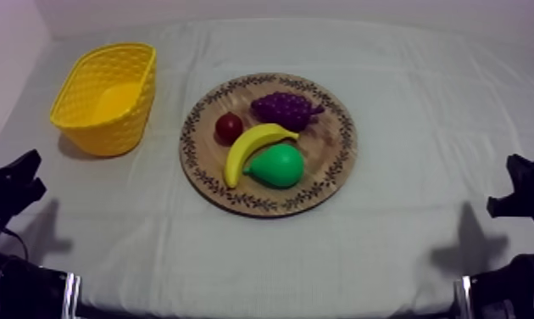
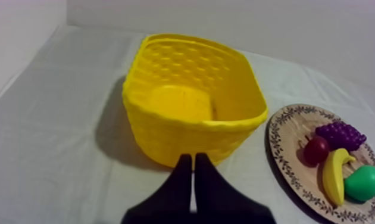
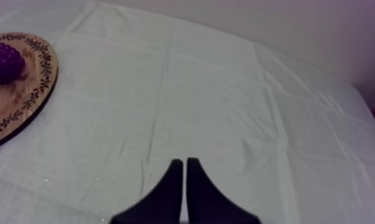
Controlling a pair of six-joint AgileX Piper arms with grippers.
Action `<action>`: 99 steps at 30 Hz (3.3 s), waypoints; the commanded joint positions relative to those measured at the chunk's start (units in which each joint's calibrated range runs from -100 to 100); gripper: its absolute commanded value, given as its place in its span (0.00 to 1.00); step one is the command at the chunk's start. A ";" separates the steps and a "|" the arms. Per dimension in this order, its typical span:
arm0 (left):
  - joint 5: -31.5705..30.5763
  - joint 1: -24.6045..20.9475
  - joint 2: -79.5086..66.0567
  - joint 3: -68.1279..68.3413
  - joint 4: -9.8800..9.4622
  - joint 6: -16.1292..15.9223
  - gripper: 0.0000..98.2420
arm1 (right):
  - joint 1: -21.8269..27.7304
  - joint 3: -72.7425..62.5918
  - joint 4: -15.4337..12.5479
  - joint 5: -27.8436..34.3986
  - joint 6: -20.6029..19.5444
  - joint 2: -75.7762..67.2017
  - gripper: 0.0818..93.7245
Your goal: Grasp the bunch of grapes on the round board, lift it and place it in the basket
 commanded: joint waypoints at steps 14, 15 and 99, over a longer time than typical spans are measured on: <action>-10.02 0.59 31.50 -25.97 10.26 -16.64 0.00 | 0.02 0.04 0.00 0.00 -0.01 -0.02 0.00; -9.91 1.29 34.12 -28.77 9.17 -16.28 0.00 | 0.02 0.04 0.00 0.00 -0.01 -0.02 0.00; 33.61 23.46 118.07 -110.80 -1.06 -31.00 0.00 | 0.02 0.04 0.00 0.00 -0.01 -0.02 0.00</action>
